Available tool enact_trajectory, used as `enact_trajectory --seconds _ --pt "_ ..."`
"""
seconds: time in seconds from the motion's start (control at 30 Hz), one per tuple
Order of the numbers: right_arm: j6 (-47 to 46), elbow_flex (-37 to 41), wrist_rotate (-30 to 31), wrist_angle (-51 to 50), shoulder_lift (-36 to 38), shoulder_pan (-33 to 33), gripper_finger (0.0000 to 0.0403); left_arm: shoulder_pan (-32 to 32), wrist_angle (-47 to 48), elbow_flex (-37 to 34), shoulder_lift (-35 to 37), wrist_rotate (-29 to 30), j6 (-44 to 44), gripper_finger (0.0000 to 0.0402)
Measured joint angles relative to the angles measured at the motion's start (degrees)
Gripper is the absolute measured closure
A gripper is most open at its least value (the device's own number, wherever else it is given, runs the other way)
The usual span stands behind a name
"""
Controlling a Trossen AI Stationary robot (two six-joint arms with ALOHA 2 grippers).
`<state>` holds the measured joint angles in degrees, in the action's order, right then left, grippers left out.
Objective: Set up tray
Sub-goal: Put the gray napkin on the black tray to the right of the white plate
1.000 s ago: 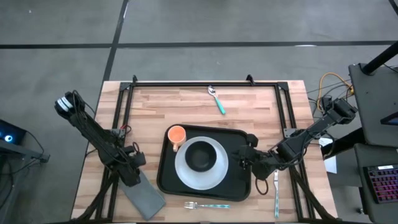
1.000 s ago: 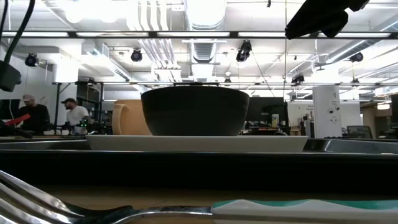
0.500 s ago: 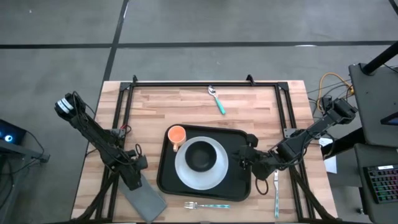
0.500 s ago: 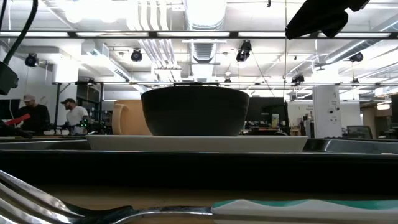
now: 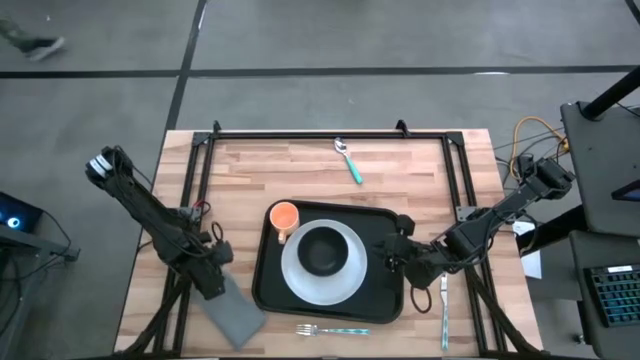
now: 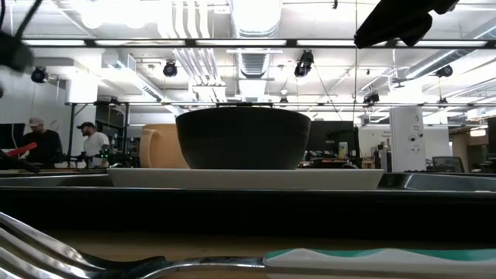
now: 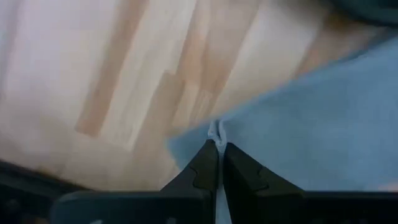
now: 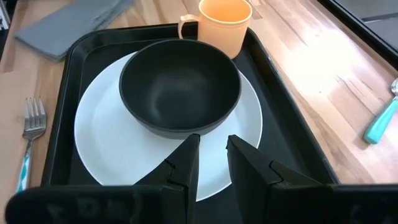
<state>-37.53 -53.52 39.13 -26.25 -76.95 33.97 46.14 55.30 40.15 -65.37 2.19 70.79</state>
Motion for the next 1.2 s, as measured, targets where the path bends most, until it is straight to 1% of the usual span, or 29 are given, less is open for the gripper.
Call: enact_trajectory --seconds 0.17,0.23,0.4,0.63,1.0,1.1,1.2 --pt "1.01 -0.02 0.07 0.03 0.00 -0.62 0.0328 -1.81 8.62 8.88 -0.05 2.60 -3.64 0.0401" --pt "1.11 -0.02 0.07 0.02 0.00 -0.85 0.0328 -2.57 9.99 11.57 -0.22 3.31 -4.84 0.0401" --pt "1.24 -0.02 0.07 0.03 0.00 -1.05 0.0328 -4.00 10.43 13.03 -0.28 3.87 -6.99 0.0401" --pt "1.52 -0.17 0.02 -0.01 0.00 -1.02 0.0328 -4.21 8.08 8.52 -0.28 2.50 -7.01 0.0401" --pt "1.94 -0.50 -0.35 0.03 0.02 -1.02 0.0328 -4.26 -1.44 -3.56 -0.25 1.32 -3.14 0.0402" --pt "1.92 -0.50 -0.53 0.07 0.02 -1.02 0.0328 -4.26 -1.75 -5.42 -0.25 1.27 -1.55 0.0402" --pt "1.92 -0.49 -0.55 0.11 0.02 -0.98 0.0328 -4.26 -1.77 -5.64 -0.09 1.28 -1.39 0.0401"
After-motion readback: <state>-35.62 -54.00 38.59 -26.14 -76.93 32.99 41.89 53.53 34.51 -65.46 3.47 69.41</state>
